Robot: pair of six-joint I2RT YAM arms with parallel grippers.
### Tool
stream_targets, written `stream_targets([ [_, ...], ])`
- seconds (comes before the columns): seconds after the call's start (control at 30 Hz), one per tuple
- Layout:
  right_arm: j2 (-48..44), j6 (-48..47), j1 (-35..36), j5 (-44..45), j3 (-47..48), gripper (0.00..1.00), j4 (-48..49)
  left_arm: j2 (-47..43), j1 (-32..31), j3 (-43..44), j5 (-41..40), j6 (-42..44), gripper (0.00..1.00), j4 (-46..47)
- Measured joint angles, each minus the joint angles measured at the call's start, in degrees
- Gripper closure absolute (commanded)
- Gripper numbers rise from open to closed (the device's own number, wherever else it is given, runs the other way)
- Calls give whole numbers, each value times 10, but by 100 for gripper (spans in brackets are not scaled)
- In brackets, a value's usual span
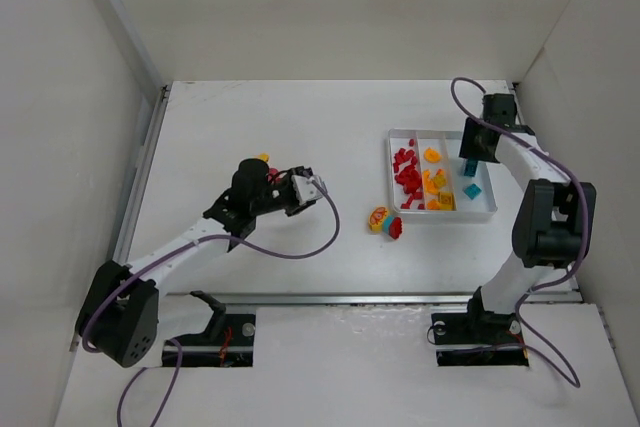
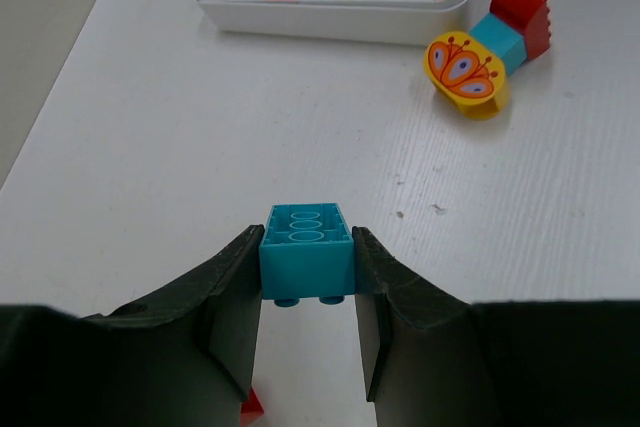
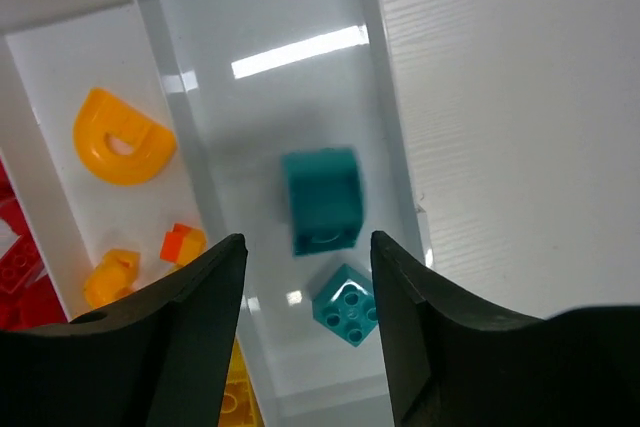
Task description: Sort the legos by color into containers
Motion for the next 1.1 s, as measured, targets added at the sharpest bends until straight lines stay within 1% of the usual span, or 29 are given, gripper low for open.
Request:
stream_targets([
  [0.03,0,-5,0,-13,1,37,-2,0,5,3,14,-6,100,1],
  [0.07,0,-6,0,-17,2,37,-3,0,9,5,25,-12,100,2],
  [0.17,-3,-14,0,-42,9,31,-1,-1,26,12,75,-39,100,9],
  [0.2,-9,-17,1,-50,9,25,-1,-1,32,13,89,-49,100,15],
  [0.27,-30,-30,7,-66,1,25,4,-1,46,14,118,-72,100,28],
  [0.33,-77,-59,25,-100,-26,25,27,-1,59,16,150,-96,100,40],
  [0.43,-167,-127,84,-201,-74,25,58,-1,73,21,197,-123,100,56],
  [0.5,-218,-188,154,-288,-98,25,80,2,79,31,229,-133,100,62],
  [0.6,-248,-251,265,-385,-112,25,112,6,82,49,273,-140,100,69],
  [0.67,-244,-280,330,-424,-112,24,125,7,83,59,297,-141,100,73],
  [0.77,-214,-307,394,-456,-101,24,136,11,85,70,327,-141,100,79],
  [0.83,-187,-317,416,-466,-85,24,137,12,86,73,339,-141,100,81],
  [0.93,-158,-327,428,-472,-66,24,137,12,87,73,353,-141,100,82],
  [1.0,-149,-330,432,-474,-56,30,138,12,87,73,357,-141,100,82],
  [1.03,-146,-333,433,-474,-52,47,139,13,87,73,359,-141,100,82],
  [1.07,-143,-335,434,-480,-49,59,138,13,87,73,353,-139,100,85],
  [1.1,-143,-336,435,-483,-49,67,137,13,89,74,351,-140,100,87],
])
